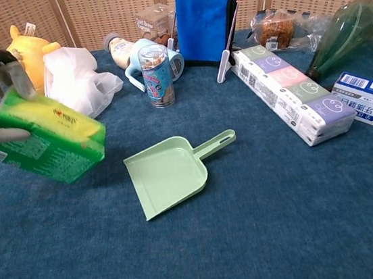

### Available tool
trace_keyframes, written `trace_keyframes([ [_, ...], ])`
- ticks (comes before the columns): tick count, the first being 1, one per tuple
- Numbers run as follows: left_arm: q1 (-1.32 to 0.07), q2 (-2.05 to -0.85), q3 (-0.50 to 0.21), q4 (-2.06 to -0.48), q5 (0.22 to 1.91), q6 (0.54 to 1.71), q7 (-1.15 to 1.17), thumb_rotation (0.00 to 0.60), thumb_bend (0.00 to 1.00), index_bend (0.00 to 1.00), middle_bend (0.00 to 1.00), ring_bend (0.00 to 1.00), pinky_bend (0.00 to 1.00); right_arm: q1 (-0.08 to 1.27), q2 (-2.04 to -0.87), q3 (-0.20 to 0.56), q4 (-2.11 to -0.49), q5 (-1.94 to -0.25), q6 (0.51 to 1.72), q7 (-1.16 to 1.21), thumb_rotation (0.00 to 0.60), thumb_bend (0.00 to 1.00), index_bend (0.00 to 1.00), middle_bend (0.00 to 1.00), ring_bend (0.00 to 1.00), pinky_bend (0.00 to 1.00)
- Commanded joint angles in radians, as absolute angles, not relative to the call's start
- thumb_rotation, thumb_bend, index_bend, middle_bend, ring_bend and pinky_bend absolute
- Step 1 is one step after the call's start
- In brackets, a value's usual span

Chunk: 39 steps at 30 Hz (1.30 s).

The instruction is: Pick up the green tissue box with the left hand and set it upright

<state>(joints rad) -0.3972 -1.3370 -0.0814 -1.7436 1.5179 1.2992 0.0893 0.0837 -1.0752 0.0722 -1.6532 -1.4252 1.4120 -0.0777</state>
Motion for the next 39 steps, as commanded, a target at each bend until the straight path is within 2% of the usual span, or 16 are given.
trace_keyframes([
  [1,-0.341,-1.379,-0.049,-1.625,1.650,1.453,-0.106,0.600,0.12,0.52,0.52,0.40,0.42,0.084,-1.076,0.072,-1.654,-1.425,1.412,-0.078,0.600,0.00,0.00,0.00,0.00,0.02],
  [8,-0.322,-1.486,-0.038,-1.410,1.628,1.470,-0.245,0.600,0.11,0.52,0.52,0.40,0.43,0.084,-1.078,0.071,-1.653,-1.426,1.413,-0.083,0.600,0.00,0.00,0.00,0.00,0.02],
  [14,-0.319,-1.529,-0.035,-1.318,1.599,1.445,-0.300,0.600,0.12,0.50,0.49,0.39,0.42,0.084,-1.077,0.071,-1.654,-1.423,1.413,-0.081,0.600,0.00,0.00,0.00,0.00,0.02],
  [15,-0.317,-1.530,-0.031,-1.309,1.595,1.440,-0.306,0.600,0.12,0.49,0.47,0.37,0.41,0.084,-1.077,0.071,-1.653,-1.422,1.413,-0.081,0.600,0.00,0.00,0.00,0.00,0.02],
  [18,-0.312,-1.512,-0.016,-1.307,1.590,1.424,-0.315,0.600,0.12,0.41,0.29,0.21,0.31,0.085,-1.077,0.072,-1.654,-1.421,1.412,-0.081,0.600,0.00,0.00,0.00,0.00,0.02],
  [20,-0.305,-1.484,-0.002,-1.325,1.581,1.404,-0.298,0.600,0.12,0.33,0.13,0.06,0.16,0.085,-1.077,0.072,-1.655,-1.421,1.412,-0.081,0.600,0.00,0.00,0.00,0.00,0.02],
  [22,-0.299,-1.452,0.008,-1.354,1.568,1.386,-0.261,0.600,0.12,0.30,0.06,0.00,0.07,0.085,-1.077,0.071,-1.656,-1.422,1.413,-0.083,0.600,0.00,0.00,0.00,0.00,0.02],
  [29,-0.271,-1.384,0.003,-1.449,1.537,1.401,-0.158,0.600,0.12,0.26,0.02,0.00,0.04,0.084,-1.076,0.068,-1.660,-1.425,1.413,-0.086,0.600,0.00,0.00,0.00,0.00,0.02],
  [39,-0.279,-1.339,-0.006,-1.536,1.499,1.349,-0.061,0.600,0.12,0.24,0.01,0.00,0.03,0.084,-1.070,0.068,-1.665,-1.423,1.411,-0.079,0.600,0.00,0.00,0.00,0.00,0.02],
])
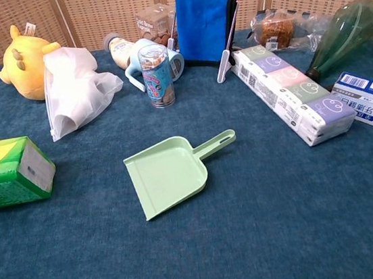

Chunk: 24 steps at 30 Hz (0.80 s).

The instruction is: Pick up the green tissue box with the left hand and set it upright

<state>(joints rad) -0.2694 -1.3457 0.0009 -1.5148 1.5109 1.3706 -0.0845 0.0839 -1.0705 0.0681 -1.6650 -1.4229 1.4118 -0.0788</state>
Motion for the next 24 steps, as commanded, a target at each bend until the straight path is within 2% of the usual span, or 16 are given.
trace_keyframes([
  [1,-0.283,-1.337,-0.008,-1.546,1.495,1.340,-0.048,0.600,0.12,0.24,0.00,0.00,0.03,0.084,-1.070,0.068,-1.666,-1.422,1.410,-0.080,0.600,0.00,0.00,0.00,0.00,0.02],
  [10,-0.354,-1.333,-0.039,-1.717,1.382,1.201,0.222,0.600,0.11,0.22,0.00,0.00,0.06,0.083,-1.063,0.070,-1.670,-1.419,1.413,-0.068,0.600,0.00,0.00,0.00,0.00,0.02],
  [15,-0.371,-1.364,-0.062,-1.735,1.301,1.182,0.332,0.600,0.11,0.24,0.06,0.00,0.13,0.083,-1.058,0.073,-1.669,-1.414,1.409,-0.051,0.600,0.00,0.00,0.00,0.00,0.02],
  [18,-0.372,-1.375,-0.068,-1.733,1.276,1.190,0.365,0.600,0.11,0.26,0.15,0.05,0.18,0.085,-1.057,0.072,-1.669,-1.413,1.405,-0.045,0.600,0.00,0.00,0.00,0.00,0.02],
  [24,-0.369,-1.392,-0.072,-1.716,1.263,1.206,0.376,0.600,0.11,0.36,0.36,0.25,0.31,0.086,-1.057,0.071,-1.668,-1.414,1.402,-0.045,0.600,0.00,0.00,0.00,0.00,0.02],
])
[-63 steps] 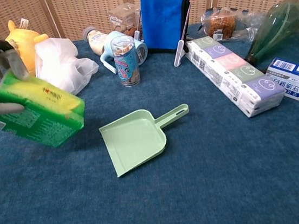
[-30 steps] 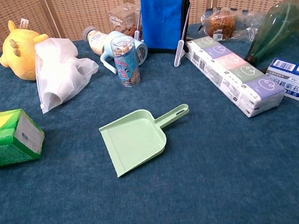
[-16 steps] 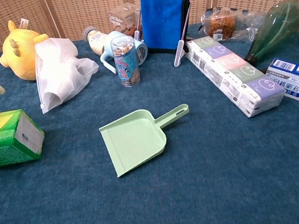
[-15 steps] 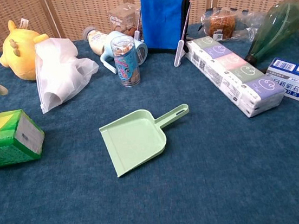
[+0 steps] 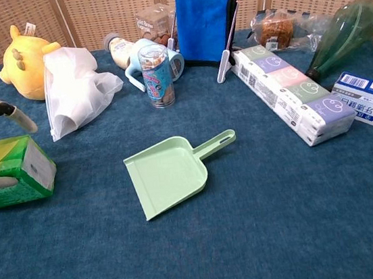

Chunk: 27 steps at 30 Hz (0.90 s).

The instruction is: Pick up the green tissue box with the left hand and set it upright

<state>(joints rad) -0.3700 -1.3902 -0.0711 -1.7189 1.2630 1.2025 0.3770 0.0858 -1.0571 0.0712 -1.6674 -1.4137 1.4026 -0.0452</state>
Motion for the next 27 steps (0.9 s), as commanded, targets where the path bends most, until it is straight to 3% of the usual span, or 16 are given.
trace_keyframes([
  [1,-0.369,-1.395,-0.072,-1.713,1.265,1.210,0.376,0.600,0.11,0.38,0.38,0.28,0.33,0.086,-1.057,0.071,-1.668,-1.414,1.402,-0.045,0.600,0.00,0.00,0.00,0.00,0.02],
  [14,-0.358,-1.384,-0.077,-1.713,1.357,1.268,0.261,0.600,0.11,0.46,0.48,0.39,0.40,0.088,-1.058,0.069,-1.668,-1.414,1.398,-0.046,0.600,0.00,0.00,0.00,0.00,0.02],
  [22,-0.333,-1.416,-0.089,-1.625,1.541,1.409,-0.092,0.600,0.11,0.46,0.48,0.41,0.42,0.088,-1.060,0.067,-1.668,-1.417,1.398,-0.051,0.600,0.00,0.00,0.00,0.00,0.02],
  [27,-0.332,-1.482,-0.086,-1.511,1.552,1.419,-0.364,0.600,0.11,0.46,0.47,0.38,0.42,0.088,-1.062,0.067,-1.667,-1.415,1.398,-0.058,0.600,0.00,0.00,0.00,0.00,0.02],
])
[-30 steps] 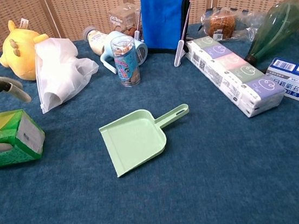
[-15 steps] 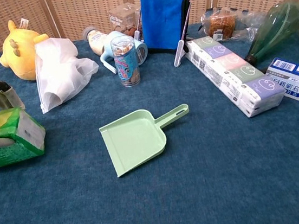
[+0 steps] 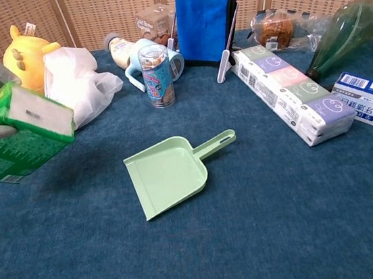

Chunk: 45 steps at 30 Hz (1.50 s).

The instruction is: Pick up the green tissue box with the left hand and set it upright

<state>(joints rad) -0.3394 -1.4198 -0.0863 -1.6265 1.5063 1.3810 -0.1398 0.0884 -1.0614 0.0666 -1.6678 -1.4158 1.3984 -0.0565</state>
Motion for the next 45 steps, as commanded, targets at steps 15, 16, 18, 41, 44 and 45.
trace_keyframes([
  [15,-0.338,-1.560,-0.062,-1.328,1.531,1.362,-0.627,0.600,0.11,0.46,0.43,0.32,0.42,0.090,-1.066,0.068,-1.664,-1.409,1.396,-0.065,0.600,0.00,0.00,0.00,0.00,0.02],
  [16,-0.332,-1.560,-0.058,-1.319,1.535,1.372,-0.623,0.600,0.11,0.46,0.42,0.31,0.41,0.090,-1.066,0.068,-1.665,-1.409,1.396,-0.066,0.600,0.00,0.00,0.00,0.00,0.02],
  [18,-0.326,-1.555,-0.050,-1.306,1.538,1.376,-0.604,0.600,0.11,0.45,0.38,0.24,0.38,0.090,-1.066,0.067,-1.665,-1.410,1.396,-0.066,0.600,0.00,0.00,0.00,0.00,0.02],
  [41,-0.197,-1.461,0.000,-1.349,1.590,1.560,-0.334,0.600,0.11,0.31,0.00,0.00,0.04,0.090,-1.063,0.063,-1.674,-1.414,1.394,-0.071,0.600,0.00,0.00,0.00,0.00,0.02],
  [44,-0.186,-1.408,0.000,-1.417,1.593,1.572,-0.255,0.600,0.11,0.29,0.00,0.00,0.01,0.090,-1.061,0.062,-1.675,-1.414,1.393,-0.070,0.600,0.00,0.00,0.00,0.00,0.02],
  [45,-0.184,-1.391,0.000,-1.441,1.590,1.569,-0.233,0.600,0.11,0.29,0.00,0.00,0.01,0.090,-1.061,0.062,-1.675,-1.415,1.393,-0.070,0.600,0.00,0.00,0.00,0.00,0.02],
])
